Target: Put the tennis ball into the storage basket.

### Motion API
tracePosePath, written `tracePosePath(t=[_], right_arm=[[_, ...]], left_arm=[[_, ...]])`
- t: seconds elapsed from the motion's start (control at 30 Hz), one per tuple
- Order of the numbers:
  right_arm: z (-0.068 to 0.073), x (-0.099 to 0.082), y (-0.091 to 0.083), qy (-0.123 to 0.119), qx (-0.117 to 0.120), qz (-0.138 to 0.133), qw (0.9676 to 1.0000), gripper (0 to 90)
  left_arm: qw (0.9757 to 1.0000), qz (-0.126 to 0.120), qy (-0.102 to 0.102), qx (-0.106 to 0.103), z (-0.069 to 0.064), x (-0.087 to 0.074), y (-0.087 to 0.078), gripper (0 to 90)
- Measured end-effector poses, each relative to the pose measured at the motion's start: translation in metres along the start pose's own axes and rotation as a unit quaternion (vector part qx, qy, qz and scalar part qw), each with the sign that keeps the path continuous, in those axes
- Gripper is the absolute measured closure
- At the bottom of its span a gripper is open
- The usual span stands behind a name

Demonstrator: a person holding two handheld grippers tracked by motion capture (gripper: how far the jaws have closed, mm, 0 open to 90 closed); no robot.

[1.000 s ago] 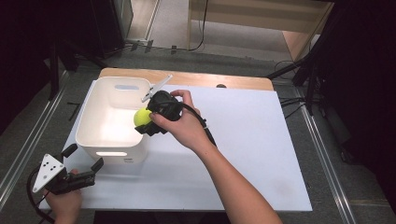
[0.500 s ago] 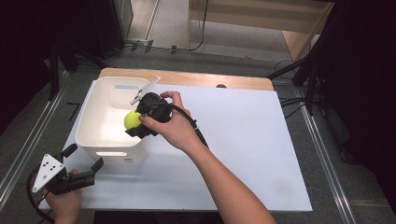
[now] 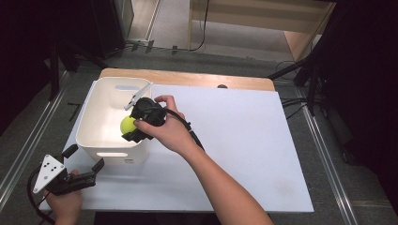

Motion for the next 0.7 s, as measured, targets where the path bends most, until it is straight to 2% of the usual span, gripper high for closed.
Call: tracePosePath(t=[0.17,0.2,0.4,0.57,0.6,0.63,0.7], right_arm=[[0.001,-0.002,0.007,-0.001,-0.001,0.011,0.9999,24.0],[0.002,-0.004,0.009,0.007,0.001,0.019,0.9998,23.9],[0.004,-0.008,0.014,0.007,0.0,0.025,0.9997,23.4],[0.006,-0.009,0.014,0.001,0.0,0.031,0.9995,22.2],[0.007,-0.009,0.011,0.003,-0.001,0.031,0.9995,17.5],[0.005,-0.009,0.01,-0.008,-0.002,0.026,0.9996,17.3],[0.006,-0.009,0.006,0.0,-0.005,0.025,0.9997,16.9]], left_arm=[[1.0,-0.002,-0.002,0.0,0.0,0.0,0.0,0.0],[1.0,-0.002,-0.002,-0.001,0.0,0.0,0.0,0.0],[1.0,-0.003,-0.004,0.0,0.001,0.001,0.0,0.0],[1.0,-0.003,-0.003,-0.001,0.001,0.001,0.0,0.0],[1.0,-0.004,-0.004,-0.001,0.001,0.001,0.0,0.0],[1.0,-0.003,-0.003,-0.001,0.001,0.001,0.0,0.0],[1.0,-0.003,-0.004,-0.001,0.0,0.001,0.0,0.0]])
Point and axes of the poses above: each handheld gripper's, and its own axes: y roughly forward along the jaws, x roughly out of its top, z roughly to its left, the point moved 9 cm from there along y, roughly forward along the jaws, and after that the axes turned 10 degrees about -y, right-handed, at the moved point
